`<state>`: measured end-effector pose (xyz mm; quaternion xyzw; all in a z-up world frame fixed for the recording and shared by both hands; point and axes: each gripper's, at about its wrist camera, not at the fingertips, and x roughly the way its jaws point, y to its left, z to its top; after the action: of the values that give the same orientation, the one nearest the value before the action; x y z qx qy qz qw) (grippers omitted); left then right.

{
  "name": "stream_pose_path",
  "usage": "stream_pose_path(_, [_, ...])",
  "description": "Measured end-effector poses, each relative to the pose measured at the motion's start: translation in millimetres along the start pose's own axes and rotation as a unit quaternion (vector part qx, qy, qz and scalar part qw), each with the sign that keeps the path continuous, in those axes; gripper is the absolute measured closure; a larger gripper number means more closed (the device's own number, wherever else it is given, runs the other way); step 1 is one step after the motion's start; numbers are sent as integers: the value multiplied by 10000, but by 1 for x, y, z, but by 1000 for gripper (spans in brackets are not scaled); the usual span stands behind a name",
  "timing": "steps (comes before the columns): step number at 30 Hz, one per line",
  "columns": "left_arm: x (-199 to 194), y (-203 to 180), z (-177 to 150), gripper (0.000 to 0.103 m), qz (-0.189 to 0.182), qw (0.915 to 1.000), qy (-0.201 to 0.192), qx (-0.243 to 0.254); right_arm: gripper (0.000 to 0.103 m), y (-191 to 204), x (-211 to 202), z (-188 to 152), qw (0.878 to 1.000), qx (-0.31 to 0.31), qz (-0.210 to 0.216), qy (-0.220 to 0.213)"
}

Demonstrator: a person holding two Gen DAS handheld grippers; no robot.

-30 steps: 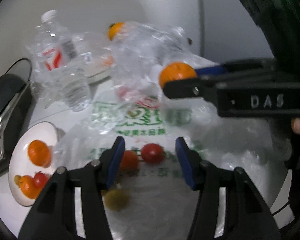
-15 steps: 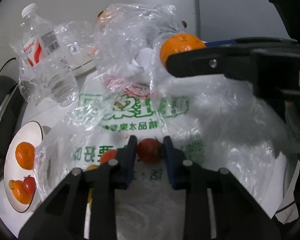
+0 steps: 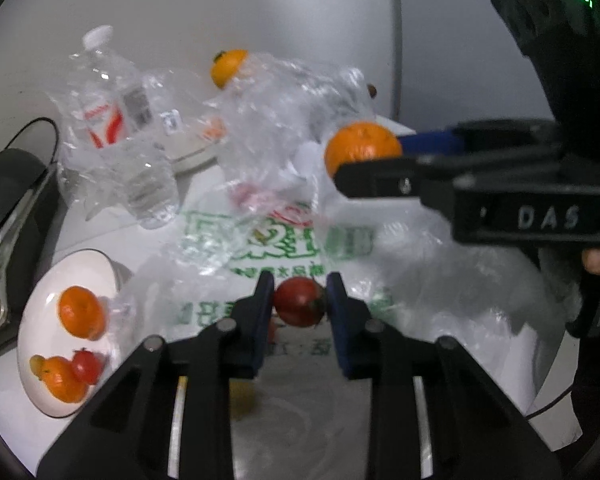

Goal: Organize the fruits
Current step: 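Carry the tomato and mandarin over the white plate and lower them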

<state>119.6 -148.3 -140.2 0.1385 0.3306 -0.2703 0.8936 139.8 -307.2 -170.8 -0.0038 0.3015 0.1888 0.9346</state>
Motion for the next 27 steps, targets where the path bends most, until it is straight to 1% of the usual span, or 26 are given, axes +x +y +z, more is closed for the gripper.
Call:
stream_pose_path(4, [-22,18,-2,75,182,9989,-370,-218,55,15,2,7,9999,-115,0,7])
stream_pose_path(8, [-42,36,-6,75,330,9966,-614,-443,55,32,7,15,9997,-249,18,30])
stream_pose_path(15, [-68,76,-22,75,584,9916,-834,-799,55,68,20,26,9983,-569,81,130])
stream_pose_path(20, [-77,96,-33,75,727,9885,-956,-923,55,89,31,35,9970,-739,99,200])
stream_pose_path(27, [-93,131,-39,75,1008,9815,-1220,-1079,55,118,46,46,9945,-987,179,289])
